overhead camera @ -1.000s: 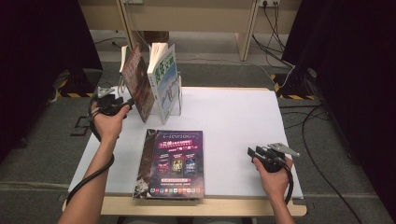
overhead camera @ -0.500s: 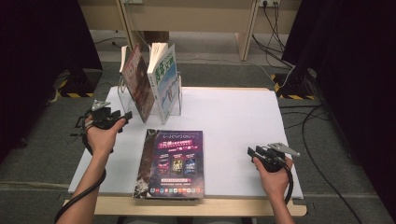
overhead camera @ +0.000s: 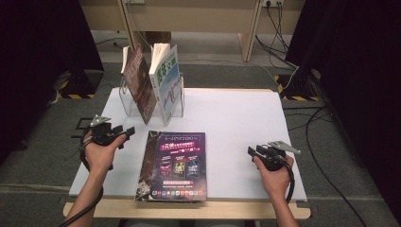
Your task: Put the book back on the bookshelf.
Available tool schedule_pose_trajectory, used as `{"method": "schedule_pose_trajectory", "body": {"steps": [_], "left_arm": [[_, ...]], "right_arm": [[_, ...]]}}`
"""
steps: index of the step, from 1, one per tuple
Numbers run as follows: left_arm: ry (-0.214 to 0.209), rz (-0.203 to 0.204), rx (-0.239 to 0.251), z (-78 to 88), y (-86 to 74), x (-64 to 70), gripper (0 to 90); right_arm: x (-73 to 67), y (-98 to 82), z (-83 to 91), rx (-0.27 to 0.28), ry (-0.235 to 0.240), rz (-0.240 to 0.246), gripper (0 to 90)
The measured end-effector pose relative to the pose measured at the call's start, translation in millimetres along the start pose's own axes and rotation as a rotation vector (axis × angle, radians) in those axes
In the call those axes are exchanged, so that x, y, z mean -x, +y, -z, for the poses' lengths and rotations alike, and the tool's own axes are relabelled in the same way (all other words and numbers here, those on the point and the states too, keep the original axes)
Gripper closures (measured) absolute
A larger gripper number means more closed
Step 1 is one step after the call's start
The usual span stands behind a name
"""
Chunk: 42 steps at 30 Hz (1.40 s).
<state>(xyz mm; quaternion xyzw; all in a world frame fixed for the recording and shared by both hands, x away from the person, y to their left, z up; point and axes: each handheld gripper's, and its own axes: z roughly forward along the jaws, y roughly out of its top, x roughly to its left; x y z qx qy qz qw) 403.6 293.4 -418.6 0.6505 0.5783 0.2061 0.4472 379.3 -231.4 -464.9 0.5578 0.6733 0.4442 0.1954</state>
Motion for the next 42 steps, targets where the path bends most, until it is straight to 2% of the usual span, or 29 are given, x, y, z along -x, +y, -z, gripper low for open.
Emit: {"method": "schedule_pose_trajectory", "body": {"steps": [4, 5, 6, 7, 9, 14, 20, 24, 27, 34, 42], "left_arm": [[-0.042, -0.006, -0.024, -0.4, -9.0, 7.5, 43.1], [-0.083, 0.010, -0.032, -1.0, -12.0, 10.8, 45.8], [-0.083, 0.010, -0.032, -1.0, -12.0, 10.8, 47.4], [-0.105, 0.004, -0.038, -2.8, -14.6, 13.4, 47.5], [-0.105, -0.004, -0.049, -3.6, -16.2, 14.3, 47.5], [-0.115, -0.008, -0.082, -8.1, -28.5, 16.0, 45.7], [-0.118, -0.008, -0.091, -7.7, -36.7, 16.7, 44.6], [-0.127, -0.004, -0.089, -6.9, -39.1, 19.9, 44.1], [-0.139, -0.010, -0.111, -11.1, -42.0, 24.7, 43.9], [-0.163, -0.015, -0.143, -23.6, -47.4, 34.1, 43.7], [-0.181, -0.006, -0.182, -32.8, -46.4, 36.0, 43.8]], "right_arm": [[-6.9, 0.1, -4.1, -0.013, 0.017, 0.014, 57.9], [-11.2, 1.2, -6.3, -0.018, 0.027, 0.013, 57.9], [-11.2, 1.2, -6.3, -0.018, 0.027, 0.013, 57.9], [-15.4, 2.6, -9.0, -0.025, 0.032, 0.015, 57.8], [-17.2, 3.3, -9.9, -0.028, 0.030, 0.018, 57.8], [-29.4, 5.0, -18.6, -0.039, 0.059, 0.020, 57.6], [-41.6, 5.0, -26.5, -0.060, 0.071, 0.036, 57.3], [-52.3, 7.6, -31.8, -0.067, 0.091, 0.042, 57.2], [-62.0, 9.0, -37.3, -0.085, 0.108, 0.056, 57.2], [-73.2, 13.3, -47.0, -0.114, 0.129, 0.076, 57.1], [-87.4, 17.7, -58.4, -0.149, 0.145, 0.101, 57.5]]}}
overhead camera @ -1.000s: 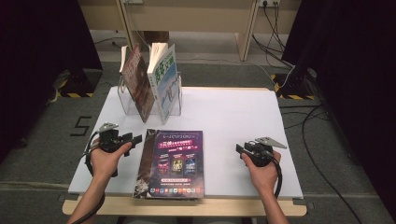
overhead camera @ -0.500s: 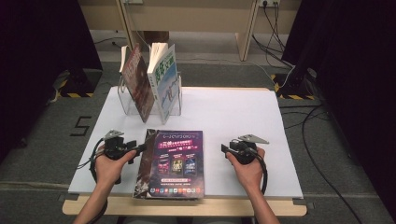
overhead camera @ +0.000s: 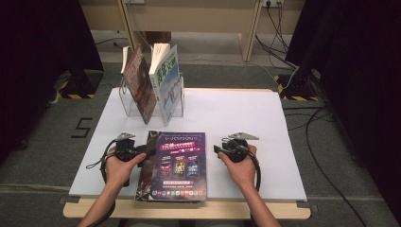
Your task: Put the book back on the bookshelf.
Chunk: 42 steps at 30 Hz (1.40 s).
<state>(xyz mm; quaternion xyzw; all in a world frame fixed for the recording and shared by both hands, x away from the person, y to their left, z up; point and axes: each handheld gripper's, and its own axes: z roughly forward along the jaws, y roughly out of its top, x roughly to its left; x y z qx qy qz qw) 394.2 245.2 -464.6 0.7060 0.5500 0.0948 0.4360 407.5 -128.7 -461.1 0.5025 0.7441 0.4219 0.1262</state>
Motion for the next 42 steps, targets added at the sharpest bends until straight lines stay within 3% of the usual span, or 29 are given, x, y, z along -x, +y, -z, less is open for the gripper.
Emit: {"method": "schedule_pose_trajectory", "body": {"steps": [19, 24, 42], "left_arm": [[-0.034, 0.031, -0.068, -22.2, -3.0, 1.6, 49.0], [-0.050, 0.046, -0.085, -25.6, -4.7, 3.5, 49.6], [-0.037, 0.044, -0.102, -29.0, -7.8, 7.2, 50.5]], "right_arm": [[-24.6, 3.7, -27.6, -0.103, 0.047, 0.027, 58.1], [-26.1, 2.5, -30.6, -0.129, 0.053, 0.023, 58.1], [-26.9, -0.6, -37.7, -0.162, 0.065, 0.004, 57.3]]}}
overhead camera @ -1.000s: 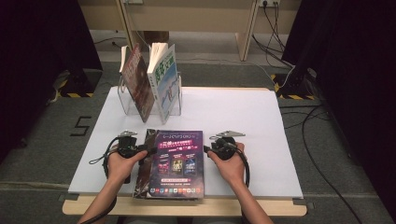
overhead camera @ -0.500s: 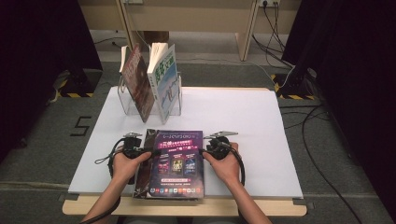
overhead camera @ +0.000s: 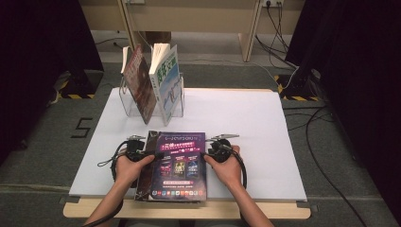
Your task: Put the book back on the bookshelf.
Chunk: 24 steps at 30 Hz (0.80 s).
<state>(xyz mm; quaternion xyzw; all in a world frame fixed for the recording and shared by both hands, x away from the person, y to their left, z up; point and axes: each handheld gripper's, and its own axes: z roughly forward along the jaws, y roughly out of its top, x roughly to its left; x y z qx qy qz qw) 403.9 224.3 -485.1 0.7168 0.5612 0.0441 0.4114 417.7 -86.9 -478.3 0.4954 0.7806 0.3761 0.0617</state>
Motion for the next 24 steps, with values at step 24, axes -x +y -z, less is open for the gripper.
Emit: {"method": "schedule_pose_trajectory", "body": {"steps": [24], "left_arm": [[0.059, -0.073, -0.005, -6.6, 2.2, 9.6, 57.2]], "right_arm": [[25.7, 29.9, -14.8, -0.035, 0.007, -0.079, 54.6]]}}
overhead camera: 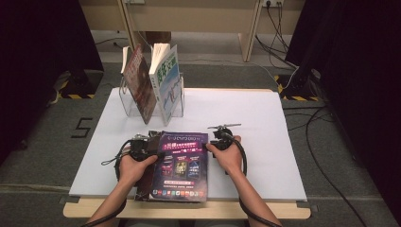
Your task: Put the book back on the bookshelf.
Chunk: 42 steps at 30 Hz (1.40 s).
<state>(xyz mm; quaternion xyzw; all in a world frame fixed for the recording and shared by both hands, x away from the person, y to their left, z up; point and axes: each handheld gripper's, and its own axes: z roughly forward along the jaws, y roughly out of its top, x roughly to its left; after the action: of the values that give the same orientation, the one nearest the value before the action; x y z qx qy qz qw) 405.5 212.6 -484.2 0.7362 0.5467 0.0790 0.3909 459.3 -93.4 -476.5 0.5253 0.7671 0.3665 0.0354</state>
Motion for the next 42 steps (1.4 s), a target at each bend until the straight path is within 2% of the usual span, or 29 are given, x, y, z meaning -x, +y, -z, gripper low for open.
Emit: {"method": "schedule_pose_trajectory", "body": {"steps": [6, 13, 22, 30, 31, 34, 35, 40, 42], "left_arm": [[0.007, -0.008, 0.007, -0.5, -1.0, 2.1, 56.6], [-0.004, -0.006, -0.005, 1.0, -1.3, 1.7, 55.6], [0.004, -0.022, -0.014, 1.6, -1.2, 3.0, 56.1], [0.005, -0.019, -0.014, 2.0, -1.8, 3.4, 56.0], [0.006, -0.019, -0.016, 2.0, -1.7, 3.5, 55.9], [0.004, -0.018, -0.020, 2.0, -1.1, 3.2, 55.9], [0.004, -0.019, -0.021, 2.0, -1.0, 3.2, 55.9], [0.011, -0.026, -0.022, 2.1, -1.3, 4.0, 55.8], [0.013, -0.026, -0.021, 1.8, -1.2, 4.8, 55.8]], "right_arm": [[3.4, 9.7, -7.5, -0.017, 0.003, -0.019, 53.7], [7.5, 24.0, -16.1, -0.031, 0.004, -0.045, 53.1], [10.8, 30.4, -20.2, -0.035, 0.009, -0.087, 52.1], [11.8, 34.5, -22.8, -0.021, 0.003, -0.101, 52.6], [12.6, 35.2, -23.4, -0.019, 0.002, -0.088, 52.6], [11.5, 37.5, -24.5, -0.017, -0.007, -0.097, 52.5], [12.0, 38.2, -25.0, -0.016, -0.007, -0.087, 52.5], [11.7, 37.3, -27.7, -0.011, -0.004, -0.104, 52.1], [11.3, 36.8, -27.8, -0.011, -0.010, -0.088, 52.0]]}}
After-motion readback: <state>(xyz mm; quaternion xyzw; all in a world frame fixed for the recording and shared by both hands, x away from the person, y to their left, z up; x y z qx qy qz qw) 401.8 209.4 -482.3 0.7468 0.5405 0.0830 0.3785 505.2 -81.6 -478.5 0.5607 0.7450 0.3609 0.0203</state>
